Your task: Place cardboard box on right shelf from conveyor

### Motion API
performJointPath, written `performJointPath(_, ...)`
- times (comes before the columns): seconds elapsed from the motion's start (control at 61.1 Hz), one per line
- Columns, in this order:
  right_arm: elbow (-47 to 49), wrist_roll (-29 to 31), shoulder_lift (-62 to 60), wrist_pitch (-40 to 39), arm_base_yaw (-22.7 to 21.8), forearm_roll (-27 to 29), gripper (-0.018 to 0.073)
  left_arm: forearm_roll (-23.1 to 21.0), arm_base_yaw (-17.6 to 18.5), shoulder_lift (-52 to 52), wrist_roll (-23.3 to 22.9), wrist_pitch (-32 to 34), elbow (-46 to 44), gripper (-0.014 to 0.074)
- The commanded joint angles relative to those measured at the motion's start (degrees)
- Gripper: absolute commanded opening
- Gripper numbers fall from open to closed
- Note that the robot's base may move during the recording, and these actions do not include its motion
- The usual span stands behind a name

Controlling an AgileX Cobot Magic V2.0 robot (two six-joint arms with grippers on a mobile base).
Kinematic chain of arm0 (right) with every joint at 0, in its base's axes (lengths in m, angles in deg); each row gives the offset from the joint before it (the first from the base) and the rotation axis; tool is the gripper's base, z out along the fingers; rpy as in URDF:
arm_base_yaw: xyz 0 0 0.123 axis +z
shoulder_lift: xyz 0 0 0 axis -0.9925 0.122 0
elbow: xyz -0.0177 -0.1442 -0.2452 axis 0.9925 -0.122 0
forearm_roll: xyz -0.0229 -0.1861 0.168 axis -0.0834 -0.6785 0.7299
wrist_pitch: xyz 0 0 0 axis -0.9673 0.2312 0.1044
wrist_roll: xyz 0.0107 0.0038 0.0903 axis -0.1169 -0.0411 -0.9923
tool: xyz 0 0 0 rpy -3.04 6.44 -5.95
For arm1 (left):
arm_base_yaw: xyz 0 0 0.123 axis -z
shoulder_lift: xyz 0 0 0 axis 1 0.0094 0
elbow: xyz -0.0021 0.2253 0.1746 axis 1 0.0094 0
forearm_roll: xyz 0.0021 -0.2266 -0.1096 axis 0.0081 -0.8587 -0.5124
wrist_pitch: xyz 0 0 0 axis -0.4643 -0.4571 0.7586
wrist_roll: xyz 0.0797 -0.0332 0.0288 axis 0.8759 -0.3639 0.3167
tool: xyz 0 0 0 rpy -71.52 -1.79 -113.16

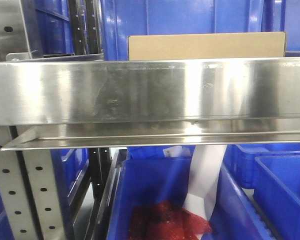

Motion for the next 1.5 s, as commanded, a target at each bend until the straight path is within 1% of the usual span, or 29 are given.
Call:
performJointPath(0.0,1.5,0.1,0.2,-4.6,0.2,-0.7,0.0066,-0.3,-0.1,-0.8,0.0,5.0,0.5,-0.0116)
performJointPath(0.262,1.5,0.1,0.1,-4.6,0.2,-0.7,0.0066,-0.3,-0.1,-0.8,0.0,5.0,0.5,-0.0116)
performJointPath(0.327,1.5,0.1,0.0,-4.6,0.1,0.6,0.0066,-0.3,-0.1,-0.8,0.0,5.0,0.5,-0.0116)
performJointPath(0.409,1.5,1.5,-0.2,-4.5,-0.9,0.7,0.0066,-0.3,-0.1,-0.8,0.0,5.0,0.5,-0.0115)
performJointPath(0.474,1.3,4.0,-0.3,-4.3,-3.3,0.8,0.0066,-0.3,-0.1,-0.8,0.0,5.0,0.5,-0.0116)
performJointPath(0.54,0.5,5.4,-0.5,-4.4,-6.8,1.8,0.0066,-0.3,-0.1,-0.8,0.0,5.0,0.5,-0.0116)
performJointPath(0.654,-3.2,8.1,-3.3,-5.0,-14.1,5.8,0.0066,-0.3,-0.1,-0.8,0.0,5.0,0.5,-0.0116)
performJointPath(0.736,-7.0,9.7,-6.4,-6.1,-18.2,8.0,0.0066,-0.3,-0.1,-0.8,0.0,5.0,0.5,-0.0116)
performJointPath(0.916,-16.6,10.2,-15.1,-10.3,-23.5,8.2,0.0066,-0.3,-0.1,-0.8,0.0,5.0,0.5,-0.0116)
performJointPath(0.998,-20.8,10.2,-19.3,-11.1,-24.6,8.2,0.0066,-0.3,-0.1,-0.8,0.0,5.0,0.5,-0.0115)
performJointPath(1.047,-24.3,10.2,-22.7,-13.0,-24.9,8.2,0.0066,-0.3,-0.1,-0.8,0.0,5.0,0.5,-0.0116)
performJointPath(1.112,-27.0,10.2,-24.2,-15.6,-25.0,8.2,0.0066,-0.3,-0.1,-0.8,0.0,5.0,0.5,-0.0116)
performJointPath(1.178,-26.9,10.2,-23.6,-13.7,-25.0,8.2,0.0066,-0.3,-0.1,-0.8,0.0,5.0,0.5,-0.0115)
performJointPath(1.488,-27.0,10.2,-23.6,-13.3,-25.0,8.2,0.0066,-0.3,-0.1,-0.8,0.0,5.0,0.5,-0.0116)
